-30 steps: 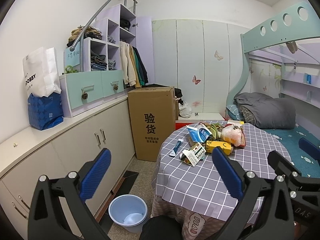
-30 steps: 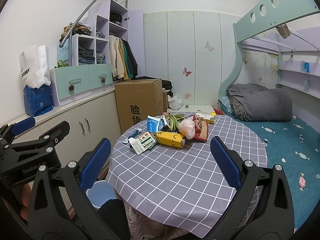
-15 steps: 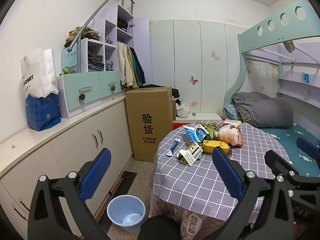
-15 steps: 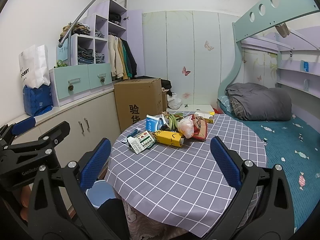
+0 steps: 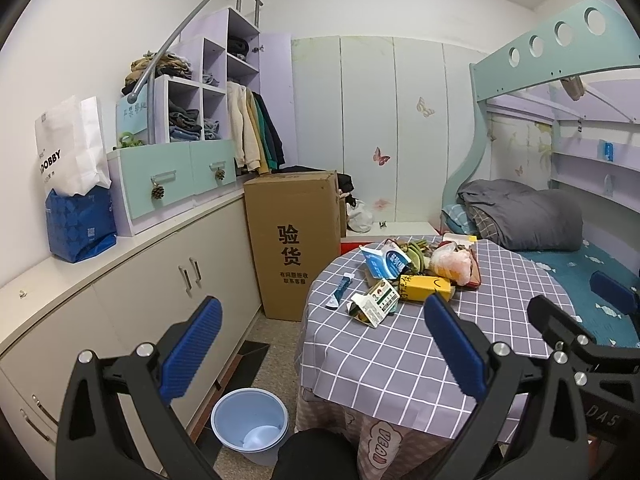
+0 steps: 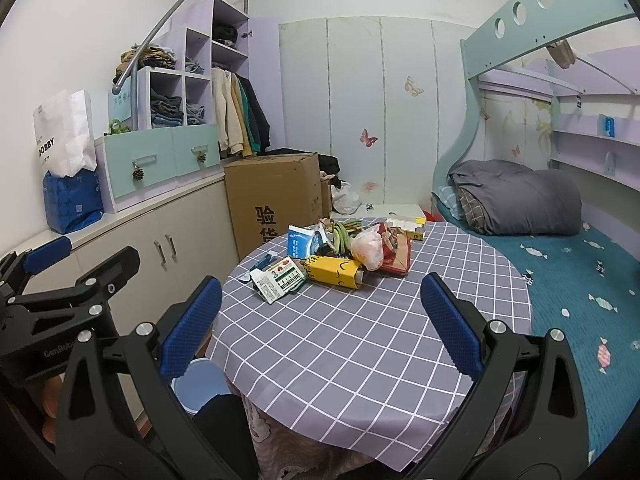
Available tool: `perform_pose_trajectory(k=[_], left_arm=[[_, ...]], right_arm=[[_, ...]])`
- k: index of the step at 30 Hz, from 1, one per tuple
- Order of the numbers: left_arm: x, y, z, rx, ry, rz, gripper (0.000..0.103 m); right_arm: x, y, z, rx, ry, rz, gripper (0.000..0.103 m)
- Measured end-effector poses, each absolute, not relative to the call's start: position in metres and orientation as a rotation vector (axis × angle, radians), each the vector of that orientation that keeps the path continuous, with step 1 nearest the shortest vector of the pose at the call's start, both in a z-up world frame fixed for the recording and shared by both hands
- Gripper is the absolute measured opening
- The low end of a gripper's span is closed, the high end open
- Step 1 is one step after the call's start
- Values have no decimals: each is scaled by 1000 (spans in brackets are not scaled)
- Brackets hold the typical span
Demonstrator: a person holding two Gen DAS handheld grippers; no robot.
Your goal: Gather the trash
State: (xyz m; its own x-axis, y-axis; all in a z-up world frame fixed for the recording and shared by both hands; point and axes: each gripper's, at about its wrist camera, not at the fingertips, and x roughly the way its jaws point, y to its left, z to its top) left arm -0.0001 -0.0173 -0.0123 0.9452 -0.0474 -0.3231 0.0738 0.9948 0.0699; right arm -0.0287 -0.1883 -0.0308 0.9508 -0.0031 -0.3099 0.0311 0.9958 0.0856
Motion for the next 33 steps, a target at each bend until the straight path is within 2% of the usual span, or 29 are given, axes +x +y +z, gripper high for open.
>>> perform_pose_trajectory(k=[7, 18, 24, 33], left_arm=[[21, -19, -28, 92, 378, -50, 99], [81, -25, -71, 92, 538, -65, 99], [139, -35, -107, 63, 688, -169, 99], [209, -58, -132, 63, 777, -267, 99]], right_arm=[[-12, -198, -40, 106, 356, -39, 97], [38, -218, -84, 167, 499, -35, 97], [77, -230, -107, 164, 592, -72, 97], [134, -246, -127, 200, 693, -107, 97]])
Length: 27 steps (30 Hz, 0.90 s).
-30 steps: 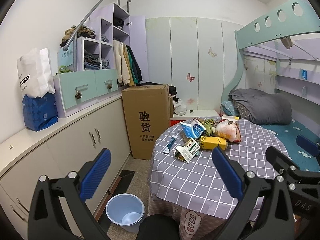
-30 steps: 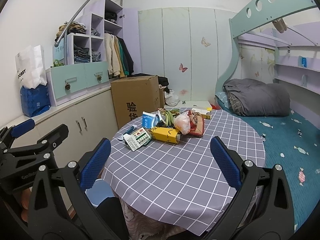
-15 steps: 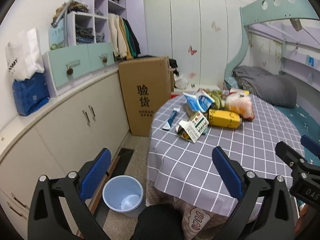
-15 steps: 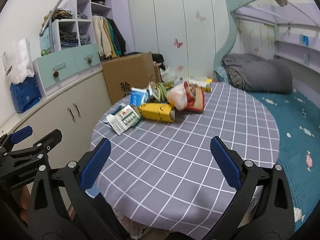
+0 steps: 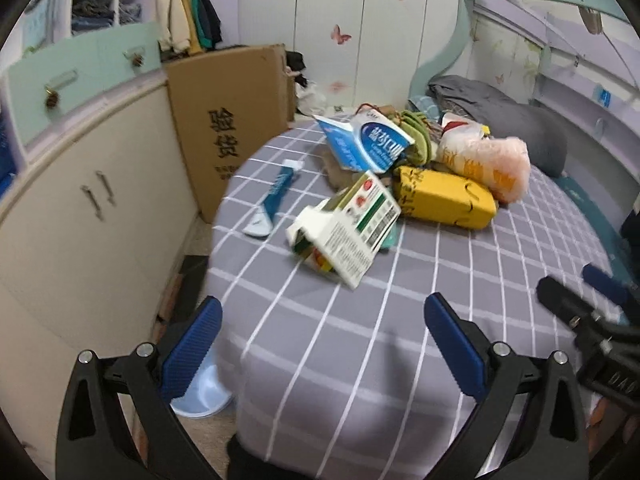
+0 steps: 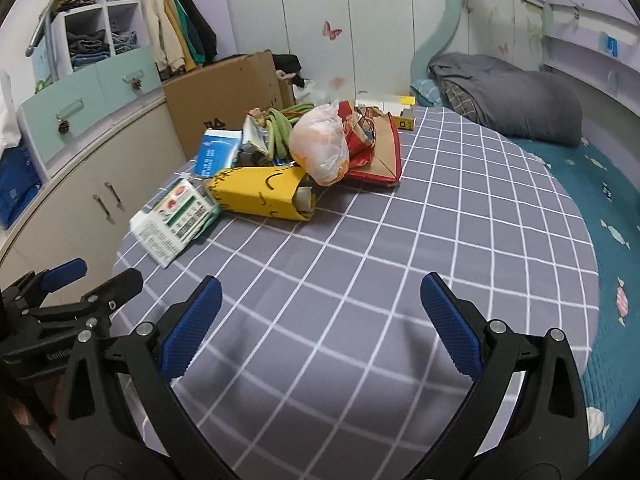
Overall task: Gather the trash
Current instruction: 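Grasp the white-green medicine box with the left tool while the right tool grasps the yellow carton, then carry both items to the blue wastebasket and open both tools to drop them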
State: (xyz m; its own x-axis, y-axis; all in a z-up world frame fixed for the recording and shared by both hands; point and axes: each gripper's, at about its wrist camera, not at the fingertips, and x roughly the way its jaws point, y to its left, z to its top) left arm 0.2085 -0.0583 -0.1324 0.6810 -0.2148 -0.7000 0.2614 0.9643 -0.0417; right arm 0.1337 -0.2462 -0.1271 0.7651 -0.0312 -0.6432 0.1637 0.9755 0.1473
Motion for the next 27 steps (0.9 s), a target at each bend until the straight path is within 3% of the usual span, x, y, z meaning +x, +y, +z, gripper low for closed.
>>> perform_pose_trajectory(k=[6, 7, 8, 12, 13, 14, 17, 27], left_arm=[[243, -69, -139, 21, 847, -338, 98], [247, -70, -140, 16, 857, -352, 90], [250, -70, -141, 11, 866, -357, 74], [269, -70, -147, -73, 904, -399, 69], [272, -71, -150, -74, 915, -399, 61], [272, -72, -149, -65, 898, -387, 41], [271, -68, -148, -96, 894, -413, 5], [250, -30, -109, -139, 668, -277, 3]], right_arm=[[156, -251, -130, 207, 724, -102, 97], [157, -250, -131, 206, 726, -101, 97], [160, -251, -131, 204, 731, -99, 97], [168, -253, -134, 214, 748, -97, 97], [171, -253, -134, 225, 751, -90, 97], [173, -253, -134, 231, 753, -86, 97], [178, -251, -133, 249, 750, -79, 97], [214, -219, -117, 310, 710, -134, 97]])
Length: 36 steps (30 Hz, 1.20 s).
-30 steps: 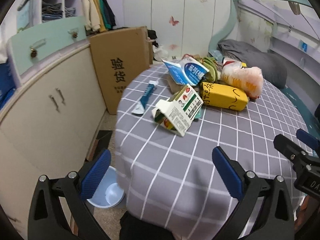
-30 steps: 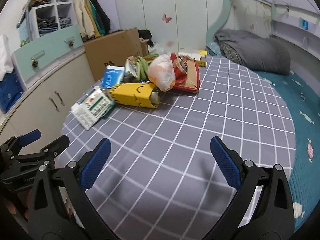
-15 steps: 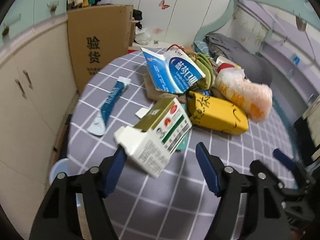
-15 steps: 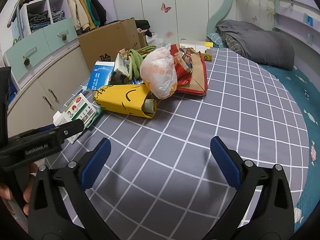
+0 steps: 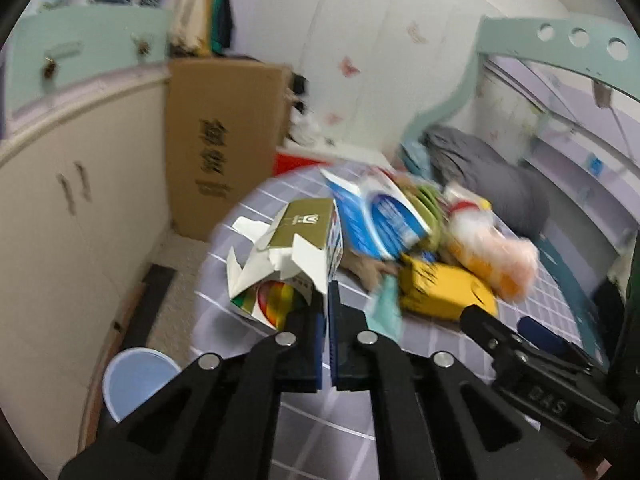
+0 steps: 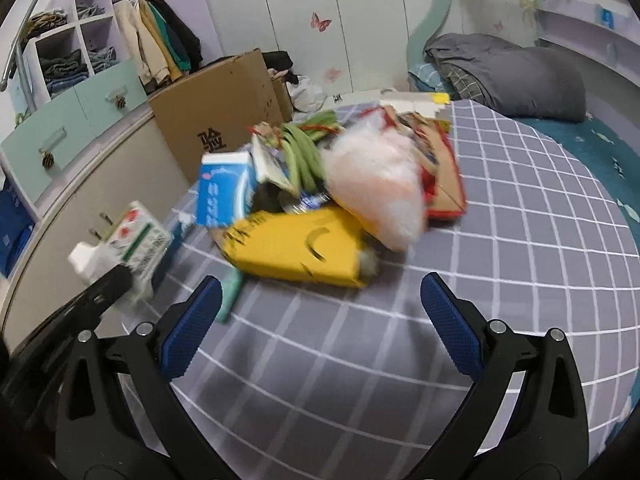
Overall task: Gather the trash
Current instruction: 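Carry both items to the blue wastebasket and open both tools to drop them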
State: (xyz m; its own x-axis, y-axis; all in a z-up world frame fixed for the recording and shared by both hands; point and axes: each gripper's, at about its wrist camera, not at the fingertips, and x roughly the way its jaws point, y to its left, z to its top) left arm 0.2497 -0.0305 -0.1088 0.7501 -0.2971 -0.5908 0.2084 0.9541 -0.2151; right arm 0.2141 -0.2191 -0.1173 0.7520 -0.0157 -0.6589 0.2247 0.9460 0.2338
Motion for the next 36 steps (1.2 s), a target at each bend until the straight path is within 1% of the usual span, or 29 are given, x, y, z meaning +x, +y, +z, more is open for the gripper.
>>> perform_pose_trajectory(k=[3, 6, 8, 11, 13, 14, 15, 21, 25, 30, 36], left_arm=[[248, -20, -102, -138, 642, -237, 3], [251, -13, -104, -118, 637, -200, 3], [255, -8, -106, -112, 646, -190, 3], [256, -2, -112, -126, 664, -196, 2], [253, -1, -114, -128, 668, -203, 3], [252, 0, -114, -129, 666, -208, 2], [250, 0, -114, -129, 665, -212, 3], [232, 3, -110, -142, 652, -263, 3], [216, 13, -107, -176, 653, -313, 3], [205, 43, -105, -236, 651, -310, 3], [198, 95, -110, -273, 649, -223, 3]], right_arm=[[232, -204, -116, 295, 699, -165, 97], [254, -191, -120, 218, 718, -223, 97], [269, -188, -128, 158, 762, -294, 97], [279, -196, -135, 185, 807, -305, 97], [273, -207, -132, 240, 765, -286, 97], [269, -209, -129, 233, 747, -290, 90], [266, -210, -127, 227, 735, -288, 88], [231, -222, -117, 298, 717, -218, 88], [202, -212, -108, 353, 724, -111, 88], [188, -176, -95, 359, 717, 23, 88], [196, -116, -89, 310, 719, 177, 88]])
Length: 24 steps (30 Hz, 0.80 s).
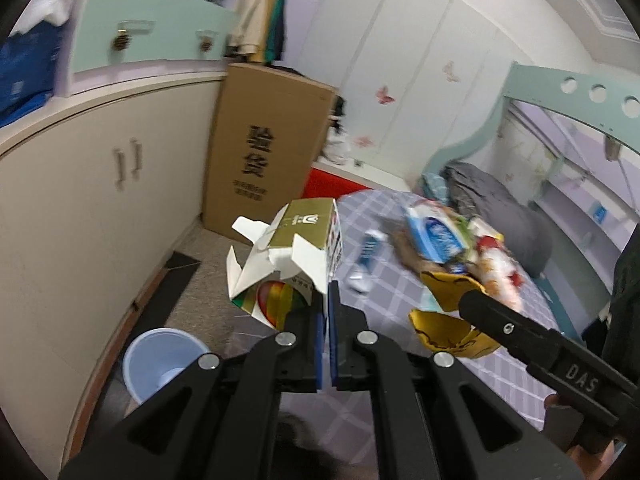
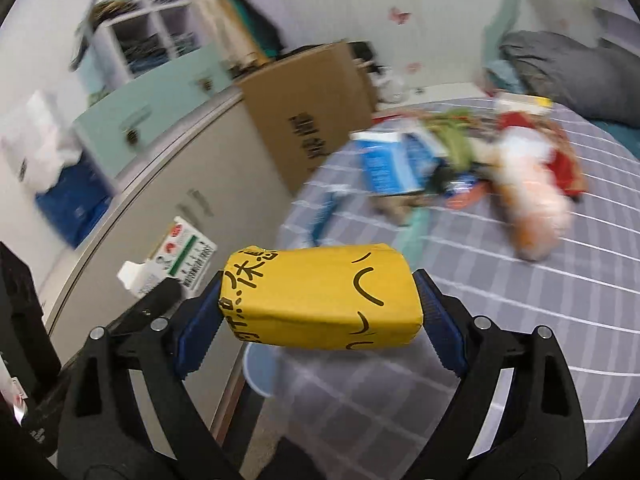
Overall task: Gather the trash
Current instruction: 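Carry both items to the blue wastebasket and open both tools to drop them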
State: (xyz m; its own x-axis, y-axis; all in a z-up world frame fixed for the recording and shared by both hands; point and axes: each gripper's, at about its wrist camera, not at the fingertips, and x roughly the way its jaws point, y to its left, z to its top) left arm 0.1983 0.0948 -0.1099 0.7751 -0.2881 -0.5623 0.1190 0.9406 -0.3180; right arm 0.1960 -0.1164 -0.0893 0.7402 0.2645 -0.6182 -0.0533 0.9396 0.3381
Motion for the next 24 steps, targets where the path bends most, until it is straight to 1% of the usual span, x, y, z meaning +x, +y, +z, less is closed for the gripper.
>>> perform_pose_trajectory(k=[8, 15, 17, 19, 24], left_arm=[[209, 188, -147, -289, 736, 26, 3], [235, 262, -199, -327, 863, 203, 3], [240, 276, -213, -342, 896, 223, 3], [245, 287, -227, -355, 924, 243, 3], [258, 293, -254, -376, 1003, 234, 3]], right_arm=[[228, 2, -107, 108, 706, 374, 88], [278, 76, -165, 60, 819, 476, 88], [291, 91, -183, 80, 871, 527, 90], [298, 103, -200, 99, 907, 543, 96], [303, 112, -226, 83, 941, 525, 96]])
